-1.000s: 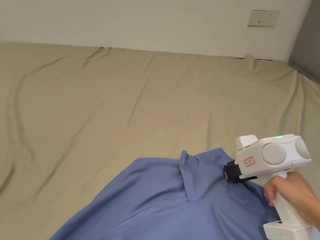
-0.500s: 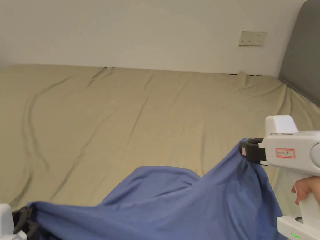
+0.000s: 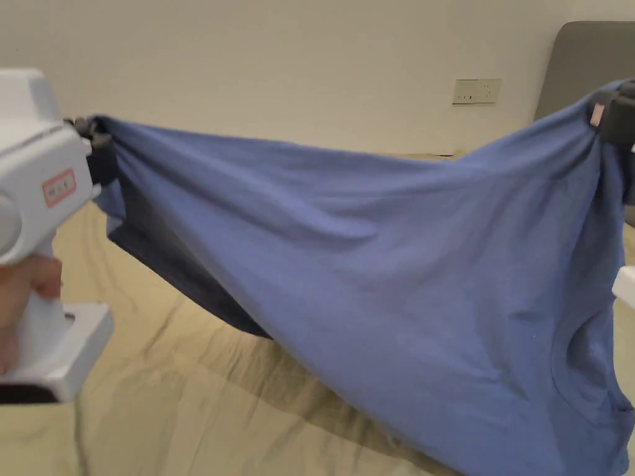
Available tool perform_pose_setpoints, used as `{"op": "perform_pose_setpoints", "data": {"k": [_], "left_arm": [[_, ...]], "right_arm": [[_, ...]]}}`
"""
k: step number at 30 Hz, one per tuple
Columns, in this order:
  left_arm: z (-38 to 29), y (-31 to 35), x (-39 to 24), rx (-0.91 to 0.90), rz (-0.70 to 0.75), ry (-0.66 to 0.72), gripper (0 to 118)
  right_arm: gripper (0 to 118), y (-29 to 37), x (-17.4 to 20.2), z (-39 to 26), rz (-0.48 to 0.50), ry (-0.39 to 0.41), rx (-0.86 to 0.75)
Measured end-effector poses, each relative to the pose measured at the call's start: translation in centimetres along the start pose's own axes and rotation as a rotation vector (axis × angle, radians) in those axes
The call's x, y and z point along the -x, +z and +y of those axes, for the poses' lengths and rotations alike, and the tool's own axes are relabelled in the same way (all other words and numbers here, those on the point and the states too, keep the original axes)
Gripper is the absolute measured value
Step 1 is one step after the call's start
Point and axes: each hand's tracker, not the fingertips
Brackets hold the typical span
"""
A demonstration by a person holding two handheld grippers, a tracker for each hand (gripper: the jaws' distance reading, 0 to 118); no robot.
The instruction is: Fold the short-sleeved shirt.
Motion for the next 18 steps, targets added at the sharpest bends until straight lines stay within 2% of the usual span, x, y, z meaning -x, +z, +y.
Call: {"op": "perform_pose_setpoints", "data": {"k": [5, 10, 18], "left_arm": [[4.1, 1.3, -0.6, -0.063, 0.052, -0.083, 0], [4.7, 1.4, -0.8, -0.086, 0.053, -0.079, 0], [3.7, -2.7, -0.3, -0.077, 0.073, -0.087, 0]], "right_arm": [[5, 3.1, -0.7, 2.3, -0.008, 0.005, -0.044], [5, 4.0, 0.1, 2.1, -0.037, 0.025, -0.094], [5, -0.6, 0.7, 1.7, -0.06, 0.069, -0.107]]}}
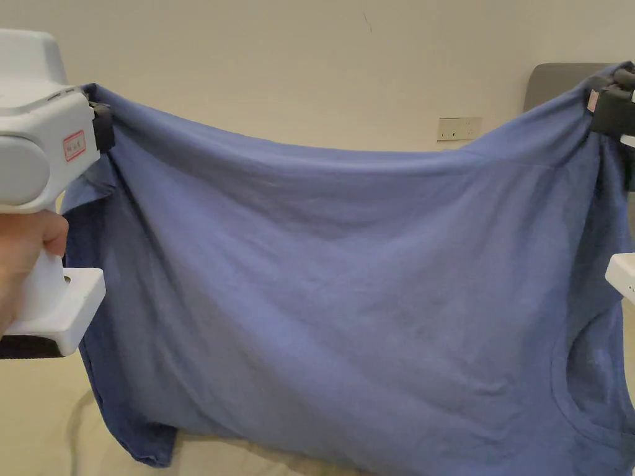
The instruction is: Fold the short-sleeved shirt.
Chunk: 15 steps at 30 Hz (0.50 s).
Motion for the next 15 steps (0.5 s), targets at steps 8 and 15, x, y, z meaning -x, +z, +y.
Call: {"op": "perform_pose_setpoints", "data": {"k": [8, 15], "left_arm": [[-0.6, -10.2, -2.0, -0.008, 0.006, 0.001, 0], [-0.1, -21.8, -5.3, -0.035, -0.003, -0.013, 0]], "right_arm": [[5, -10.4, 0.2, 0.4, -0.053, -0.004, -0.077], [5, -21.8, 0.4, 2.1, -0.097, 0.032, -0.151]]}}
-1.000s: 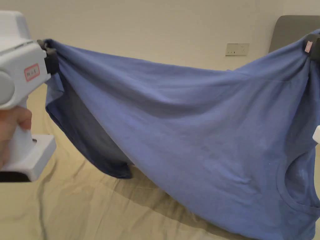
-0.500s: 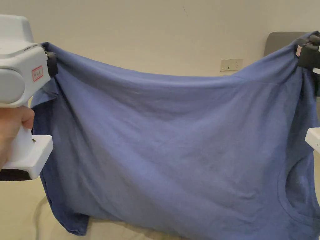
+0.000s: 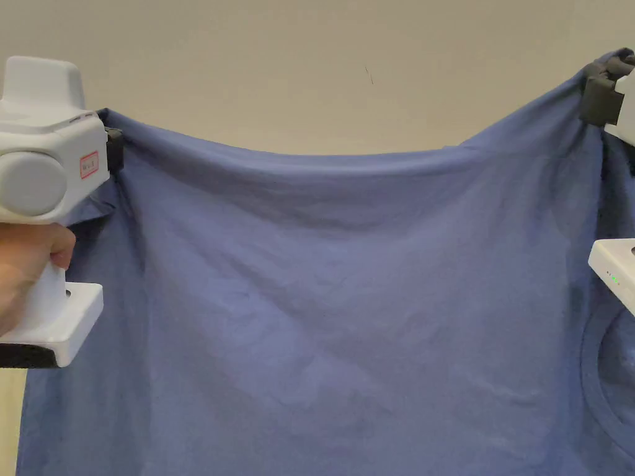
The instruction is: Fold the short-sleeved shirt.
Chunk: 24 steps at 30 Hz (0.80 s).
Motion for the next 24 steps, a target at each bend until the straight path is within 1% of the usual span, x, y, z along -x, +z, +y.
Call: {"op": "perform_pose_setpoints", "data": {"k": [3, 5, 6, 7, 8, 10, 13, 17, 19, 21, 22, 23, 24], "left_arm": [[-0.4, -4.1, -1.2, -0.017, 0.004, 0.0, 0], [-0.8, -6.4, -2.0, -0.054, 0.043, -0.05, 0], [-0.9, -7.4, -2.3, -0.038, 0.04, -0.074, 0], [-1.4, -8.0, -2.4, -0.043, 0.043, -0.057, 0], [-1.8, -8.4, -2.5, -0.041, 0.043, -0.054, 0], [-2.3, -8.9, -2.3, -0.043, 0.034, 0.009, 0], [-3.0, -9.4, -2.5, -0.01, 0.053, -0.062, 0], [-4.0, -7.2, -2.1, 0.005, 0.023, -0.1, 0], [-4.6, -5.4, -1.7, 0.014, 0.02, -0.118, 0], [-5.0, -3.0, -1.2, 0.026, 0.0, -0.138, 0], [-5.4, -1.1, -0.9, 0.03, -0.018, -0.161, 0], [-6.0, 0.8, -0.7, 0.02, -0.012, -0.151, 0], [-6.3, 2.4, -0.5, 0.039, -0.019, -0.166, 0]], "right_arm": [[5, -4.0, 0.3, -1.1, -0.023, -0.013, -0.028], [5, -6.0, 0.6, -1.9, -0.03, 0.013, -0.066], [5, -6.9, 0.8, -2.4, -0.033, 0.017, -0.065], [5, -7.6, 0.9, -2.8, -0.035, 0.024, -0.066], [5, -8.0, 1.0, -3.4, -0.038, 0.029, -0.073], [5, -8.2, 1.3, -4.1, -0.035, 0.023, -0.083], [5, -8.1, 1.3, -4.5, -0.022, 0.011, -0.054], [5, -6.1, 0.8, -4.9, -0.005, 0.037, -0.031], [5, -4.1, 0.4, -5.1, 0.014, 0.026, -0.011], [5, -1.6, -0.1, -5.4, 0.031, 0.036, 0.022], [5, 0.3, -0.4, -5.9, 0.033, 0.02, 0.027], [5, 1.9, -0.8, -6.3, 0.064, 0.022, 0.063], [5, 3.7, -1.2, -6.9, 0.063, 0.007, 0.062]]}}
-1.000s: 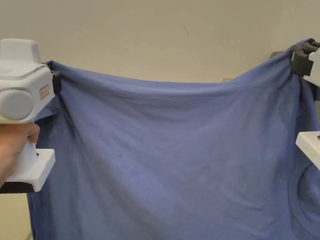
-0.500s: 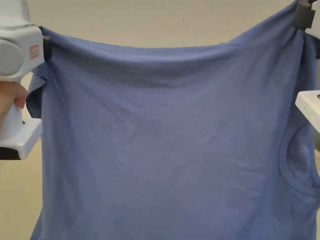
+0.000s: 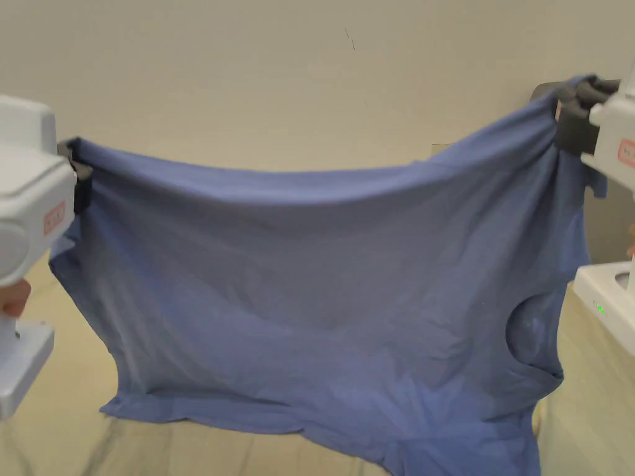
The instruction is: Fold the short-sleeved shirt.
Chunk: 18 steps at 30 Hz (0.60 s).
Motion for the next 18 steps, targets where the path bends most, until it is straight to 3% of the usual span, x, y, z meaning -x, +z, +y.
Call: {"op": "perform_pose_setpoints", "data": {"k": [6, 12, 18], "left_arm": [[-6.1, 12.1, 0.6, 0.017, -0.018, 0.078, 0], [-11.4, 23.5, 0.5, 0.074, -0.018, 0.112, 0], [-15.8, 31.2, -0.7, 0.182, 0.041, 0.116, 0]], "right_arm": [[5, 13.8, 0.6, -5.7, -0.006, -0.055, 0.075], [5, 25.9, 1.1, -12.3, -0.011, -0.168, 0.158], [5, 33.8, 3.0, -18.2, 0.002, -0.11, 0.288]]}}
